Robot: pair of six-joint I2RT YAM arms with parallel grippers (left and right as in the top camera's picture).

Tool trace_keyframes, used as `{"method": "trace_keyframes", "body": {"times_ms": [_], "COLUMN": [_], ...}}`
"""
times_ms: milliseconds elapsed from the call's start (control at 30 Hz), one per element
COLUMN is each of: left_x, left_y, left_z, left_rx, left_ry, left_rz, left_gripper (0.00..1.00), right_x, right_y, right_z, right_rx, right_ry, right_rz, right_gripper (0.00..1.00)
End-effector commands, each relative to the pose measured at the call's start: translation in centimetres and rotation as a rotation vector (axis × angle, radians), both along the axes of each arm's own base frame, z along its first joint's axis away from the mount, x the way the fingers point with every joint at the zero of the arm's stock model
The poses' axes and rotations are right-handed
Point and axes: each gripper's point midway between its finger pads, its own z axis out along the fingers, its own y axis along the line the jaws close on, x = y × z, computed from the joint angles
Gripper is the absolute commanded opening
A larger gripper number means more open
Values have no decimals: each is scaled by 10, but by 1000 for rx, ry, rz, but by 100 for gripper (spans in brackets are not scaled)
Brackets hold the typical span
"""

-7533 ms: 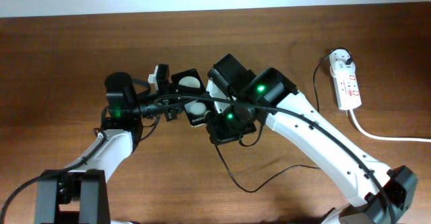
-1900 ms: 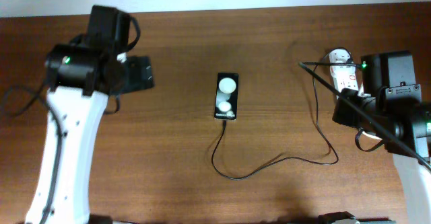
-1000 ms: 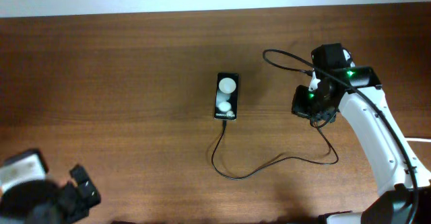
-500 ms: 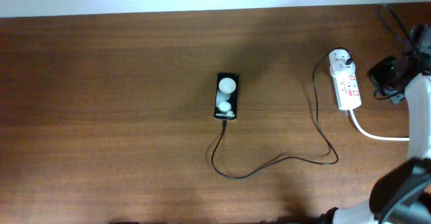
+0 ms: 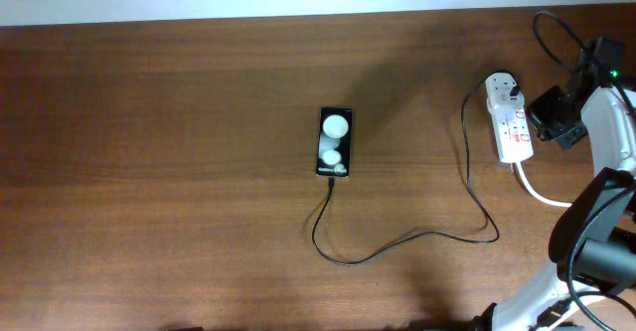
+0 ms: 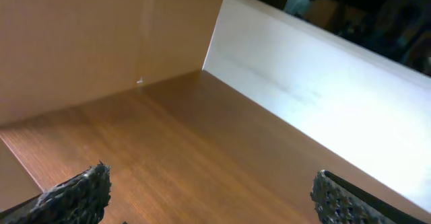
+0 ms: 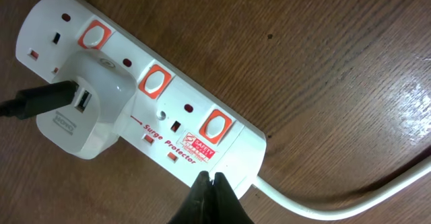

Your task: Plug charger to phone and switch on socket

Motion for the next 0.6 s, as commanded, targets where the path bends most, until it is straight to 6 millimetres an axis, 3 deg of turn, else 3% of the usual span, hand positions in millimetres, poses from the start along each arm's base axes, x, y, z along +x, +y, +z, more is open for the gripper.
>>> {"method": "trace_keyframes", "body": {"times_ms": [0,300,433,567], "left_x": [-13,-13,-13,-13], "left_y": [3,10,10,10], "left_z": [-7,-4,-4,-4], "left_rx": [-8,-10,-10,-10], "left_ry": [-75,-96,-96,-96], "left_rz": [-36,-103,-103,-103], "left_gripper": [99,99,99,99], "right_x": [6,16,34,50], "right_y": [-4,2,1,0], "right_z": [9,12,14,-12], "right_rx": [-14,14,-3,6], "right_ry": [-26,-67,-129,-137], "right_rz": [10,42,57,70], "right_gripper": [4,4,4,4]}}
